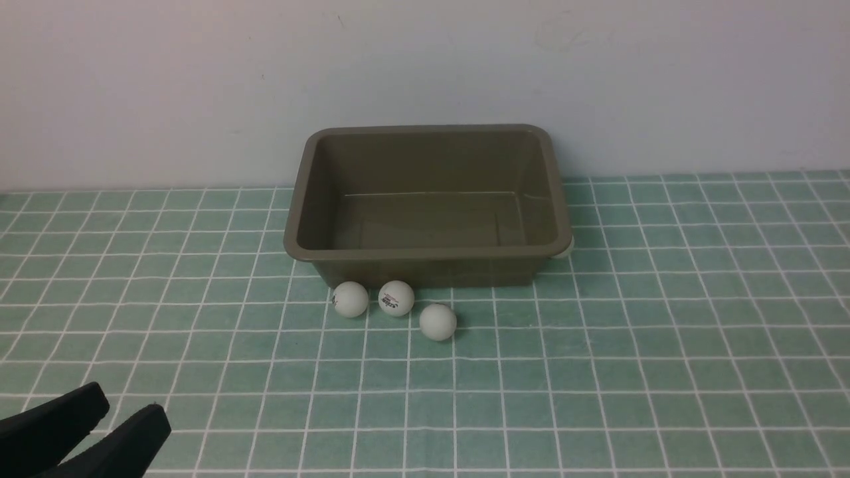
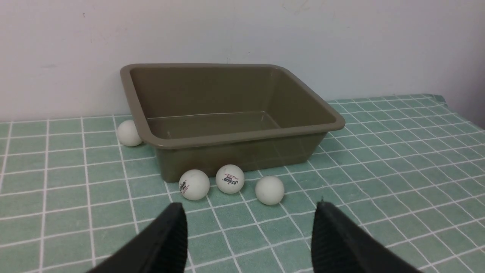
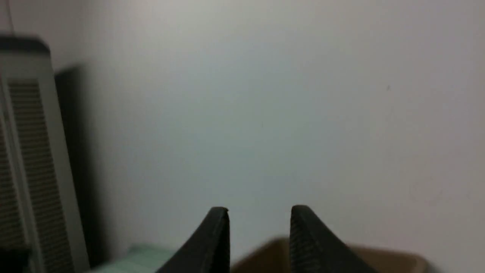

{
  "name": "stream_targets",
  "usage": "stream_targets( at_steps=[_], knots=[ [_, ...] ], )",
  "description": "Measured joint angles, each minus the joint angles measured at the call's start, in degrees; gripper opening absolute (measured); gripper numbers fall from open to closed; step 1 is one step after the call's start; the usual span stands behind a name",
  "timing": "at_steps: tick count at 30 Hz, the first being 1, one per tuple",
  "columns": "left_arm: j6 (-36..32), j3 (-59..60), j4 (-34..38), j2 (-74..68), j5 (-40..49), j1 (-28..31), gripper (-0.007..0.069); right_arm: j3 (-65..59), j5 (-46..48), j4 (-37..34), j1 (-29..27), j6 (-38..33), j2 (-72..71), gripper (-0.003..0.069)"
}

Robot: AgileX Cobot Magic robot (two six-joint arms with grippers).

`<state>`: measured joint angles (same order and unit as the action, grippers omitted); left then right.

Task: Put the table tennis balls in the box on the green coffee tablecloth.
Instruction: 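Reach for and grasp a ping pong ball on the table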

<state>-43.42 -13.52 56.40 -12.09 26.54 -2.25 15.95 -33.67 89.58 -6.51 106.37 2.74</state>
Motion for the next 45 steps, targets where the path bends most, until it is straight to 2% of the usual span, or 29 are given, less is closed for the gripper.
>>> stream_targets(
  at_steps=[2, 4, 9, 20, 26, 32, 34, 36, 37, 40, 43, 45],
  knots=[
    [0.0, 0.0, 0.0, 0.0, 0.0, 0.0, 0.0405, 2.99, -2.44, 7.83, 0.0, 6.37, 3.42, 0.0217],
    [0.0, 0.0, 0.0, 0.0, 0.05, 0.0, 0.0405, 6.03, -5.14, 11.06, 0.0, 9.59, 7.92, 0.0218],
    [0.0, 0.0, 0.0, 0.0, 0.05, 0.0, 0.0405, 11.6, -8.4, 11.82, 0.0, 10.43, 18.94, 0.0218],
    [0.0, 0.0, 0.0, 0.0, 0.05, 0.0, 0.0405, 19.75, -7.7, 11.82, 0.0, 3.4, 34.74, 0.0218],
    [-0.06, 0.0, 0.0, 0.0, 0.05, 0.0, 0.0405, 20.02, -8.0, 11.82, 0.0, 1.14, 36.58, 0.0219],
    [-0.26, 0.0, 0.0, 0.0, 0.05, 0.0, 0.0405, 20.08, -15.08, 11.82, 0.0, -18.94, 36.53, 0.0219],
    [-0.3, 0.0, 0.0, 0.0, 0.05, 0.0, 0.0405, 20.08, -14.29, 11.82, 0.0, -30.6, 36.53, 0.0219],
    [-0.3, 0.0, 0.0, 0.0, 0.05, 0.0, 0.0405, 20.13, -10.21, 11.82, 0.0, -39.21, 36.53, 0.022],
    [-0.3, 0.0, 0.0, 0.0, 0.05, 0.0, 0.0405, 20.13, -10.21, 11.82, 0.0, -39.91, 36.53, 0.022],
    [-0.3, 0.0, 0.0, 0.0, 0.05, 0.0, 0.0405, 20.13, -3.65, 11.82, 0.0, -46.58, 36.53, 0.022],
    [-0.37, 0.0, 0.0, 0.0, 0.05, 0.0, 0.0405, 20.13, 12.62, 11.82, 0.0, -59.83, 36.53, 0.022],
    [-0.37, 0.0, 0.0, 0.0, 0.05, 0.0, 0.0405, 20.13, 19.04, 11.82, 0.0, -63.81, 36.53, 0.022]
  ],
)
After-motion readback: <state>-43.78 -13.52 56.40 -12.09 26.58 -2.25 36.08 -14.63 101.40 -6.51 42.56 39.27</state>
